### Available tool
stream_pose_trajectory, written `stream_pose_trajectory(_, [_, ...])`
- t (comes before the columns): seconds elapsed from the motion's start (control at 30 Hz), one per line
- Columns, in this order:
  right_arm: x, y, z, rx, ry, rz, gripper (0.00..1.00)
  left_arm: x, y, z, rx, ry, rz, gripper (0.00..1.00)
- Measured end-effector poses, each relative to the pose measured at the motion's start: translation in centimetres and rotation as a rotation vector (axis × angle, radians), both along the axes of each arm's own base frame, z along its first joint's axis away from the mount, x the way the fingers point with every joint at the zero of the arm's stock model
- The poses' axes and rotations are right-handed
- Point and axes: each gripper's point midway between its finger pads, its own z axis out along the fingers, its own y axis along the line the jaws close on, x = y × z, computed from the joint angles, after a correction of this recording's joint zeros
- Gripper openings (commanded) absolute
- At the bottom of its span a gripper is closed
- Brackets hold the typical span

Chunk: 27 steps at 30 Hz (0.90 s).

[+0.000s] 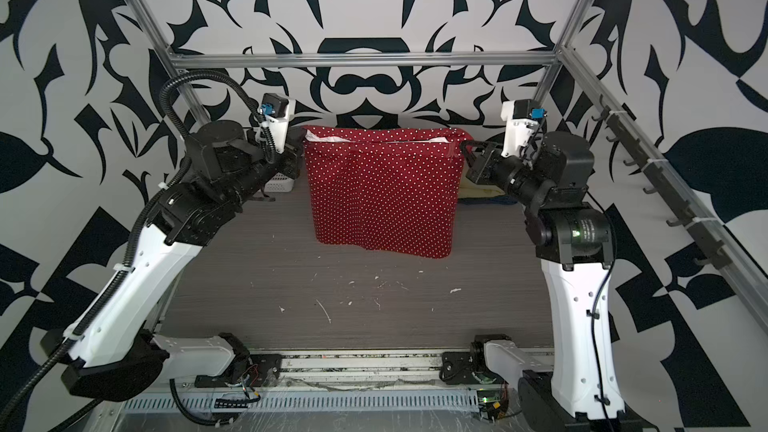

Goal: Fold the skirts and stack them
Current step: 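Raise the red dotted skirt high with both grippers, letting it hang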

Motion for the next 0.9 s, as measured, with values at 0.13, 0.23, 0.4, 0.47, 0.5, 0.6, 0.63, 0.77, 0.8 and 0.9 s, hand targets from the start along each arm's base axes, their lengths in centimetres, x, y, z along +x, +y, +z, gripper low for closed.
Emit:
stream_pose_trajectory(0.13, [-1.1,0.4,-1.8,0.013,0.034,0.026,0.00,-1.9,0.8,-0.4,-0.012,0.014,-0.028,0.00])
stream_pose_trajectory(0.23, [-1.5,0.5,-4.7,0.017,0.092,0.034,0.00,-2.7,1.7,-2.5,-0.026,0.055,-0.009,0.00])
stream_pose_trajectory(0.4, [-1.8,1.9,-12.2,0.065,0.278,0.106,0.00,-3.2,4.1,-9.8,-0.008,0.176,0.099,0.00])
stream_pose_trajectory(0.47, [-1.7,3.2,-14.6,0.078,0.342,0.158,0.00,-3.4,5.3,-11.6,0.010,0.208,0.159,0.00])
stream_pose_trajectory(0.5, [-1.6,4.3,-15.7,0.072,0.373,0.193,0.00,-3.4,6.1,-11.9,0.018,0.214,0.198,0.00])
stream_pose_trajectory(0.6, [-1.7,8.0,-16.8,0.026,0.397,0.299,0.00,-3.8,8.9,-10.9,0.013,0.180,0.319,0.00])
stream_pose_trajectory(0.63, [-1.7,9.0,-16.7,0.014,0.392,0.329,0.00,-4.0,9.8,-10.3,0.006,0.163,0.353,0.00])
stream_pose_trajectory(0.77, [-1.2,12.1,-15.4,0.007,0.323,0.410,0.00,-4.9,12.2,-6.1,-0.037,0.068,0.426,0.00])
stream_pose_trajectory(0.8, [-0.9,12.3,-15.1,0.011,0.304,0.414,0.00,-4.9,12.2,-5.0,-0.036,0.045,0.423,0.00])
stream_pose_trajectory(0.9, [0.4,12.6,-14.3,0.011,0.268,0.399,0.00,-3.9,11.5,-2.9,0.009,-0.008,0.415,0.00])
